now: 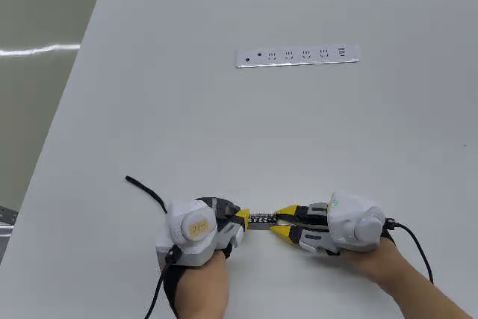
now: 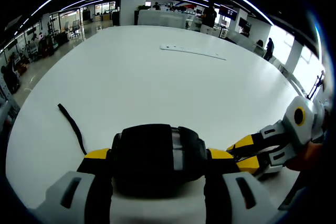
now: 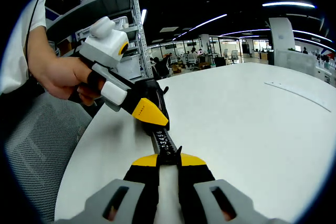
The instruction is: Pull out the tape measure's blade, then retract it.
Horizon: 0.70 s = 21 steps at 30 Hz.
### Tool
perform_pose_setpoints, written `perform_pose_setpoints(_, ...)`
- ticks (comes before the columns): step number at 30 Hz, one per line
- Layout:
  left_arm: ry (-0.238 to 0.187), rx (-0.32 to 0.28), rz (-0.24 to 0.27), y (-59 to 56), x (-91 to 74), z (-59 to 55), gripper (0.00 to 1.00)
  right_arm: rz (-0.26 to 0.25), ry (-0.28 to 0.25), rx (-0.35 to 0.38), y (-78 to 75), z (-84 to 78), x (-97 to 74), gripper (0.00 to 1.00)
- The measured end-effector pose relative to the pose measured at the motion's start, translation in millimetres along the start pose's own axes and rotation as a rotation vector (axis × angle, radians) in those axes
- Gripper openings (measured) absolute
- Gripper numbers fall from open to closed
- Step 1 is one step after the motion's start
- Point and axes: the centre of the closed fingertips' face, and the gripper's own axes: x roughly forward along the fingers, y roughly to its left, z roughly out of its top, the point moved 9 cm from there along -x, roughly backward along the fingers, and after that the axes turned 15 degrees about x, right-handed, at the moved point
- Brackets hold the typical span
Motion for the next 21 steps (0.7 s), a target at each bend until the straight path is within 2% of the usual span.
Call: perform_pose_setpoints(21, -0.001, -0.021, -0.009, 1.5, -0.4, -0.8, 0.69, 0.02, 0.014, -0.011, 4.4, 5.4, 16.4, 0.11)
